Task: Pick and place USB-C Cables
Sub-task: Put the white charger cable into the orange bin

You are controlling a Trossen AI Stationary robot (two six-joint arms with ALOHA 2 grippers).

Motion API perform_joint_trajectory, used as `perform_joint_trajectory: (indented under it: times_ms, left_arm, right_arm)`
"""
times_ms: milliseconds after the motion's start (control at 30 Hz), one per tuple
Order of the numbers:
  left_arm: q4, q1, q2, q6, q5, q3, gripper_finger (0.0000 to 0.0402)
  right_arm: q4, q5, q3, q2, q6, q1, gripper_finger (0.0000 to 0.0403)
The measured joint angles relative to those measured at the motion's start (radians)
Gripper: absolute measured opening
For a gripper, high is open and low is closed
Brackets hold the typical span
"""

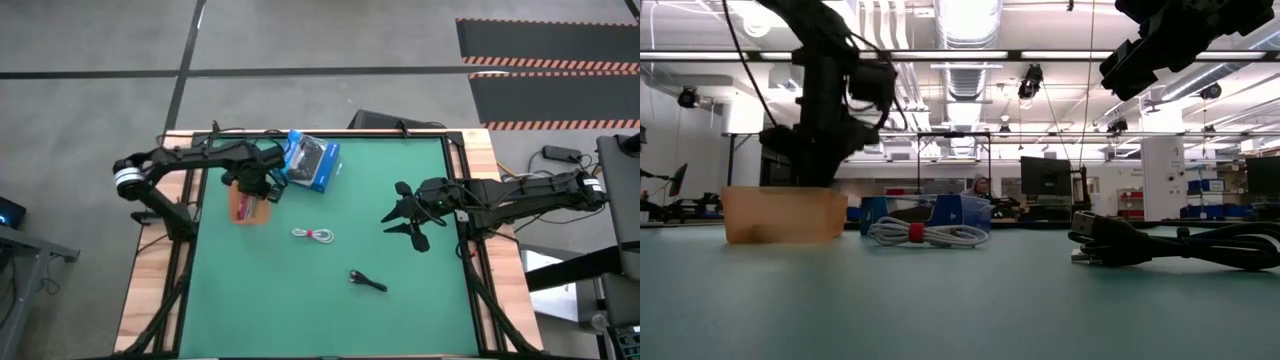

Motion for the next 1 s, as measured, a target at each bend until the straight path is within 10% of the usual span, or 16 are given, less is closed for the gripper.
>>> perform_joint_trajectory:
  times_ms: [433, 1000]
  left_arm:
    - [0.205, -0.329, -0.306, -0.044, -0.308, -0.010, 0.0089]
    - [0.951, -0.853, -0.345, 0.502, -0.624, -0.127, 0.0089]
  right_arm:
    - [0.050, 0.001, -0.007, 0.000, 0.013, 0.000, 0.0118]
    - [0.505, 0.157, -0.198, 0.049, 0.180, 0.000, 0.0118]
